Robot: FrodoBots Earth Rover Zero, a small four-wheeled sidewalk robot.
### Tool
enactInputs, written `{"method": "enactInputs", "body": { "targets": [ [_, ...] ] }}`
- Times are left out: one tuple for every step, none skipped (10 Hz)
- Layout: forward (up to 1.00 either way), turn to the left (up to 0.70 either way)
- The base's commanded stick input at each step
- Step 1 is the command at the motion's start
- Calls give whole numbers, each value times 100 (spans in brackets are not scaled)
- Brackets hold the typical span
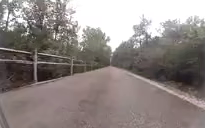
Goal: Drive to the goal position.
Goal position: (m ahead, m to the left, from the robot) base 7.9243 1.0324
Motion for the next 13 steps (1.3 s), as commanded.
{"method": "enactInputs", "body": {
  "targets": [
    [70,0],
    [70,0],
    [70,0],
    [70,0],
    [70,0],
    [70,0],
    [70,0],
    [70,0],
    [70,0],
    [70,0],
    [70,0],
    [70,0],
    [70,0]
  ]
}}
